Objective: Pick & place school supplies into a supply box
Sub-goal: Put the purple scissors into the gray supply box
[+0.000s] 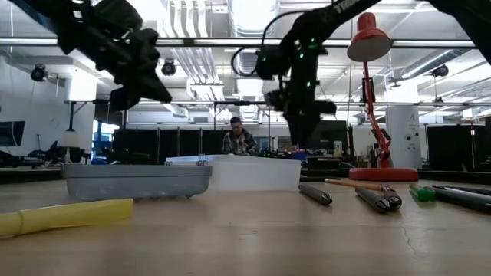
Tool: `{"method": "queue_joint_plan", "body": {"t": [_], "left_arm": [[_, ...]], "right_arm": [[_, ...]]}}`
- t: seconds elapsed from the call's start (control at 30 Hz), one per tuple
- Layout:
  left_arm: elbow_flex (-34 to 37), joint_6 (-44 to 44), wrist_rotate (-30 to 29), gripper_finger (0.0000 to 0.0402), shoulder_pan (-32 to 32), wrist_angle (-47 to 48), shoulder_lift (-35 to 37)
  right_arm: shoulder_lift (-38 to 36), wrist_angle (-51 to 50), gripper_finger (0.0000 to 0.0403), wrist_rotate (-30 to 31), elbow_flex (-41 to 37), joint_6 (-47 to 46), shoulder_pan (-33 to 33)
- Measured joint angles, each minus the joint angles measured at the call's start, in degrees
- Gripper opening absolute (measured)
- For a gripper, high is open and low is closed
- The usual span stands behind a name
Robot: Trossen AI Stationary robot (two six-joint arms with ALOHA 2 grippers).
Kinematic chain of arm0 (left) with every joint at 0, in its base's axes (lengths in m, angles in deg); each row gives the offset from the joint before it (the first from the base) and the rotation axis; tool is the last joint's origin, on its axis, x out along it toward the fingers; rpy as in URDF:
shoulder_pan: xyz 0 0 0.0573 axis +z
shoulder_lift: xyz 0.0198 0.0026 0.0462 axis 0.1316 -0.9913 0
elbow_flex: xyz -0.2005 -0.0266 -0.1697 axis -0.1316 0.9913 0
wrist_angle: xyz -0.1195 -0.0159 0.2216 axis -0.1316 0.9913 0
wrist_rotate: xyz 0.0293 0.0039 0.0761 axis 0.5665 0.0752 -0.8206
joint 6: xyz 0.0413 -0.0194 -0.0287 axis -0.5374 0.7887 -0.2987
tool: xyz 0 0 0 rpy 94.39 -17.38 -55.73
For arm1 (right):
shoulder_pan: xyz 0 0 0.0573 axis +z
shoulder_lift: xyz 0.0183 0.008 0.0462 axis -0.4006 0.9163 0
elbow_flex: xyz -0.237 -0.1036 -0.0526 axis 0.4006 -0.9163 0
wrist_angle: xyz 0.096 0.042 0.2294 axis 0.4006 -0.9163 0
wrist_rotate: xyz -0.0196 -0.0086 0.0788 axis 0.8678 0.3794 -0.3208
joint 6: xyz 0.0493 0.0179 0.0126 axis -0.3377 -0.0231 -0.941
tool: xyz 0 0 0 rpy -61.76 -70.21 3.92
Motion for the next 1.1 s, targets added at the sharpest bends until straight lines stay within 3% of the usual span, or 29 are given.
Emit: {"method": "queue_joint_plan", "body": {"t": [0.17, 0.33, 0.9, 1.1], "left_arm": [[1.68, 6.42, -0.30, 0.0000, -0.01, 0.06, 2.22], [1.18, 7.45, -2.83, 0.0000, -0.24, -0.95, 1.85], [0.42, 5.58, -2.81, 0.0000, -0.55, -0.92, 0.55], [0.44, 5.60, -2.82, 0.0000, -0.63, -0.88, 0.55]], "right_arm": [[4.62, 3.25, 0.0199, -1.12, -1.46, 0.42, -2.57], [6.21, 3.86, 0.0216, -0.96, -1.49, -0.47, -4.36], [7.12, 11.47, 0.0213, -1.14, -5.38, 3.67, -3.50], [6.70, 14.02, 0.0188, -1.72, -8.05, 4.74, -3.87]]}}
